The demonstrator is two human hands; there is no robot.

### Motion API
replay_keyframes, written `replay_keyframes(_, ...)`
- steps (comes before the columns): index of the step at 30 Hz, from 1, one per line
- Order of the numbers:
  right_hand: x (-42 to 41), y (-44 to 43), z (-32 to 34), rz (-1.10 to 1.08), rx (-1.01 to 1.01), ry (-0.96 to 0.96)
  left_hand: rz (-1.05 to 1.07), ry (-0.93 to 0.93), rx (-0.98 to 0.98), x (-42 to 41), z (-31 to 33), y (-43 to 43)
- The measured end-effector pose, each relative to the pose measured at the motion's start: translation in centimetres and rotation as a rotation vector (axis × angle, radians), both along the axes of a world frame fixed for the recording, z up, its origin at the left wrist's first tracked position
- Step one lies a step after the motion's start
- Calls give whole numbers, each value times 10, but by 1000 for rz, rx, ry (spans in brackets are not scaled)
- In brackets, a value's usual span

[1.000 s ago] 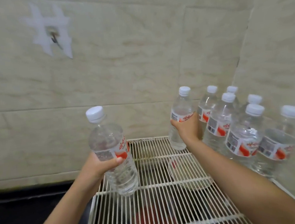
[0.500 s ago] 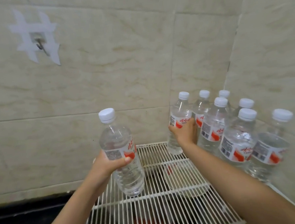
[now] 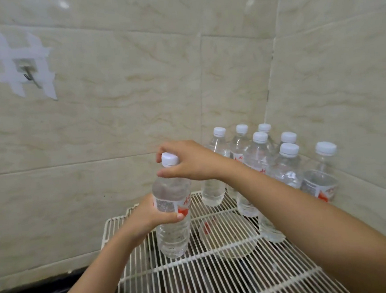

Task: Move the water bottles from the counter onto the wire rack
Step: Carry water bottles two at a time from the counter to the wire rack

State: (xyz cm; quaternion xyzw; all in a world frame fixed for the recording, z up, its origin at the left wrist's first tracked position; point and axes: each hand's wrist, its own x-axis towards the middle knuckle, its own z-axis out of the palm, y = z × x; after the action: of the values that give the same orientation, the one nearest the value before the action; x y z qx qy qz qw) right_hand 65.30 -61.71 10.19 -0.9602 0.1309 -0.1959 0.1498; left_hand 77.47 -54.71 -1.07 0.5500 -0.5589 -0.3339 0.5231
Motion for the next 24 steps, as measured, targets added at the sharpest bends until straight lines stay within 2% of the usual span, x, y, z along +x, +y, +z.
replay_keyframes(3,8,-8,5,-48,12,-76,23,8,1,0,3,-6)
replay_keyframes(6,18,-24,10,-149,22,-119,190,1,47,7,-3,-11)
replay_keyframes(8,24,-40,8,-228,67,-134,307,-133,141,11,-18,-8)
replay_keyframes(11,35,-61,-2,-279,45,-93,449,-473,333,16,-54,0)
replay_keyframes(16,45,-87,-3,-388,58,-119,478,-785,508,12,-76,10)
replay_keyframes(19,50,-99,0,-399,22,-83,480,-885,526,12,-83,10)
replay_keyframes(24,49,-113,-5,-427,22,-38,477,-930,524,14,-89,10)
